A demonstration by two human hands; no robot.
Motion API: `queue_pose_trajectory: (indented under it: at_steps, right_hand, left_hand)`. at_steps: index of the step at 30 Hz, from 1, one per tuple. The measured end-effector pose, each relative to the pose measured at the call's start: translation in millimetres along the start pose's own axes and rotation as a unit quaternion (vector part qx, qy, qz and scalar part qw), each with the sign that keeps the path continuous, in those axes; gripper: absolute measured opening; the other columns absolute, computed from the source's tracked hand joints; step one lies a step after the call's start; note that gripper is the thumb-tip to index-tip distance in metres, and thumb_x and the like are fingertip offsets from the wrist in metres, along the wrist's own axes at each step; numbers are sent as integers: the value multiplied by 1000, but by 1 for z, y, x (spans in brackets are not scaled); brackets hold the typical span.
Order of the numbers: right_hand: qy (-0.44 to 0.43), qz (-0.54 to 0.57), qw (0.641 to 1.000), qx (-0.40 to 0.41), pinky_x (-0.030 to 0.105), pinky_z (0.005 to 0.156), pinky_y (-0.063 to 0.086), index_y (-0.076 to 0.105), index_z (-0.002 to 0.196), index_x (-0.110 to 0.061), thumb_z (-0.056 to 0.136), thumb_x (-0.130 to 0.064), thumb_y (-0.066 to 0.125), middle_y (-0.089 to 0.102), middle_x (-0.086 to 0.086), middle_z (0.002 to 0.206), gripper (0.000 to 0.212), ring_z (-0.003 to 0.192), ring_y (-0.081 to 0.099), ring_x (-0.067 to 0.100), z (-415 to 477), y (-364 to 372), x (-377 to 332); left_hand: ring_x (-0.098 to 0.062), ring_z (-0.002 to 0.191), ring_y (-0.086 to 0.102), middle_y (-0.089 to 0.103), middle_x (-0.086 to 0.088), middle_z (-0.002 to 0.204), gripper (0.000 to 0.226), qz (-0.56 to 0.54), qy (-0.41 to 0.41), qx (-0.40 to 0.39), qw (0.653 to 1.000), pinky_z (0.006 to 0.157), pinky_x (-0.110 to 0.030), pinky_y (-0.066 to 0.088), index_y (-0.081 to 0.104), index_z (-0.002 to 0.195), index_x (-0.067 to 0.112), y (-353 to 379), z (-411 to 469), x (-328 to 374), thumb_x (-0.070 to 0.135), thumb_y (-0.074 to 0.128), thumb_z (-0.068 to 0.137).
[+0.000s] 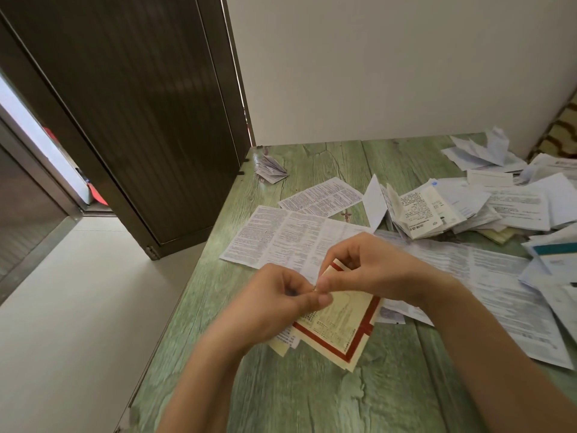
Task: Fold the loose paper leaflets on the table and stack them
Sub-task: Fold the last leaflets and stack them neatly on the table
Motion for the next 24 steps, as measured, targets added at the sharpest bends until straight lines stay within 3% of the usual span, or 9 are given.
queue_pose_trajectory:
  at_steps: [5, 11, 15, 20, 22, 24]
  right_hand:
    - [-3, 93, 994, 55, 47, 75, 51, 71, 68, -7, 55, -34, 80, 61, 37, 90, 31, 83, 62, 50, 2, -4, 3]
    - [-13, 154, 984, 91, 25, 65, 55, 70, 68, -3, 62, -21, 82, 69, 12, 73, 22, 70, 68, 23, 4, -2, 2]
    - [4, 155, 983, 102, 21, 63, 52, 70, 73, -2, 64, -26, 71, 70, 6, 71, 25, 67, 67, 17, 5, -1, 3]
    - [-14, 187, 956, 224, 18, 57, 42, 64, 66, -8, 66, -25, 70, 58, -2, 55, 18, 51, 48, 6, 2, -21, 9]
    - [-34, 178, 963, 198, 19, 64, 45, 65, 77, -11, 67, -30, 69, 63, -1, 66, 22, 62, 55, 9, 2, -21, 10]
    - [-11, 132, 989, 70, 17, 69, 49, 66, 97, -19, 72, -33, 73, 69, -2, 84, 29, 77, 64, 10, 3, -11, 6]
  left_hand:
    - [-12, 67, 71, 74, -3, 74, 16, -85, -12, 2, 996, 60, -17, 52, 73, 79, 11, -9, 1, 4, 26, 66, 81]
    - [-10, 71, 71, 75, 1, 80, 20, -97, -10, 40, 994, 62, -16, 47, 75, 70, 19, -28, -5, -1, 36, 65, 65]
    - [-16, 82, 71, 75, 1, 83, 22, -73, -10, 36, 997, 81, -31, 53, 75, 80, 15, -28, -4, -3, 32, 61, 76]
    - [-9, 82, 71, 75, 4, 83, 20, -48, -14, 32, 998, 85, -27, 50, 75, 81, 14, -34, -9, -6, 29, 61, 81]
    - [-7, 82, 70, 75, 5, 83, 21, -44, -16, 19, 999, 82, -21, 49, 75, 80, 15, -34, -12, -6, 31, 61, 78]
    - [-9, 79, 70, 75, 3, 81, 17, -36, -22, 4, 999, 72, -17, 50, 75, 78, 17, -28, -13, -3, 28, 63, 81]
Point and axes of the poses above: each hand's wrist, its own z-axis towards the middle knuckle, its own y-axis out of the palm, x = y × z, the point moved 1 cm from there along z, towards the middle knuckle
